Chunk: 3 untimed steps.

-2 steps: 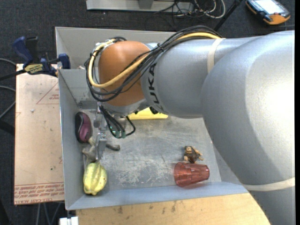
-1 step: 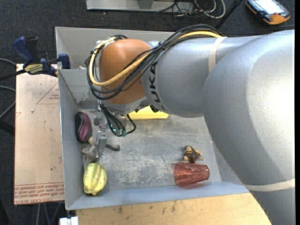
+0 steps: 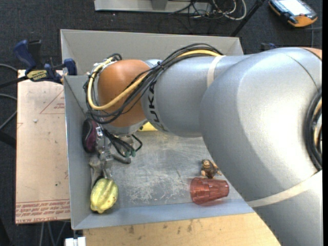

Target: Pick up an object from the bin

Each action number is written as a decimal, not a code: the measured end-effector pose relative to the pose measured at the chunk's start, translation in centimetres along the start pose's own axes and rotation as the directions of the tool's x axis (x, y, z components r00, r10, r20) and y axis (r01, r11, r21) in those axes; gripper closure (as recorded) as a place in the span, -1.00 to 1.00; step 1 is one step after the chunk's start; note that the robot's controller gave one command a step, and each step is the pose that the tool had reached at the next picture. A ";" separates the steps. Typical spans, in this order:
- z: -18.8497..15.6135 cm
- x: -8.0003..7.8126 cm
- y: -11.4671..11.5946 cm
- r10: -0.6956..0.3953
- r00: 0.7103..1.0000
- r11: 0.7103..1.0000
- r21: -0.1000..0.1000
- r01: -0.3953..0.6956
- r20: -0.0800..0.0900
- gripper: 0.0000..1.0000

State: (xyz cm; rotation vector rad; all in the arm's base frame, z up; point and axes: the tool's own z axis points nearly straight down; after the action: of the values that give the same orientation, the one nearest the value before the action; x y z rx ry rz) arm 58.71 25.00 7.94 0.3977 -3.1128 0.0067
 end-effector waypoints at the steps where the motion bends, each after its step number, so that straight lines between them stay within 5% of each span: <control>1: 0.0 0.0 0.0 0.000 1.000 1.000 0.000 0.000 0.000 1.00; 2: 0.0 0.2 -0.8 0.014 1.000 1.000 -0.011 -0.013 0.006 1.00; 3: -13.2 -1.0 -1.7 0.016 1.000 1.000 -0.005 -0.016 0.009 1.00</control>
Offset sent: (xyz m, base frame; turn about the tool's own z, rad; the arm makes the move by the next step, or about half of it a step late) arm -0.0020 -0.0164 -0.0094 0.0173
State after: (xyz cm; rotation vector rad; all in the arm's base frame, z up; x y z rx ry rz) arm 60.15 23.68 21.14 0.3745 -3.1245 -0.0035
